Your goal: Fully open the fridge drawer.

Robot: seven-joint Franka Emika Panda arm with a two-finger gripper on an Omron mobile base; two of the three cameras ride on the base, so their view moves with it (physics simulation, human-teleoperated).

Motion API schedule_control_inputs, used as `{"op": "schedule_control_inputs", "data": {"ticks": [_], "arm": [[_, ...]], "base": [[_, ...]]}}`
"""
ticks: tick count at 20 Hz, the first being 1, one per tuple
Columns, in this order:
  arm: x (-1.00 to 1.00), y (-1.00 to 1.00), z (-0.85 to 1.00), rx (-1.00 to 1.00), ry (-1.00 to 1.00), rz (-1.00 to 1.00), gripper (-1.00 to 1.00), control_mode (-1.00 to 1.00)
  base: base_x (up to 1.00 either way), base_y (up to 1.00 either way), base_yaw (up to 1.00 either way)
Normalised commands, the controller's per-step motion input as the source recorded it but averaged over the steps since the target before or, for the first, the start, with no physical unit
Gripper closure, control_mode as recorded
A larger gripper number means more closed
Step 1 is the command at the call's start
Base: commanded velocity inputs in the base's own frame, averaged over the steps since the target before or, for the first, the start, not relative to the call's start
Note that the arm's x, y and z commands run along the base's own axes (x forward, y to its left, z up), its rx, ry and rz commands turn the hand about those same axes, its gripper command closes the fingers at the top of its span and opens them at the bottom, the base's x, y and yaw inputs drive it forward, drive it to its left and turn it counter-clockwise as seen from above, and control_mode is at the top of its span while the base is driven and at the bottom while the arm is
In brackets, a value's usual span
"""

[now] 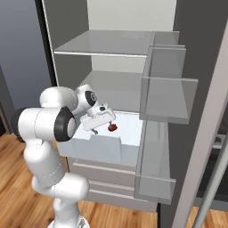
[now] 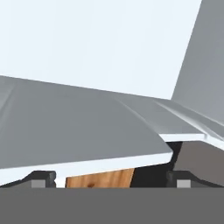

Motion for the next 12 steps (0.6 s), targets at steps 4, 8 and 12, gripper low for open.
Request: {"op": "schedule_control_inputs", "data": {"ticks": [4, 8, 12], "arm": [[-1.0, -0.66, -0.94, -0.07, 0.27, 0.0, -1.0, -1.0], [-1.0, -0.67, -0.93, -0.06, 0.26, 0.0, -1.0, -1.0], [-1.0, -0.66, -0.85, -0.05, 0.23, 0.0, -1.0, -1.0]], "base": [[0.0, 0.0, 0.0], [0.0, 0.0, 0.0], [0.0, 0.0, 0.0]]}}
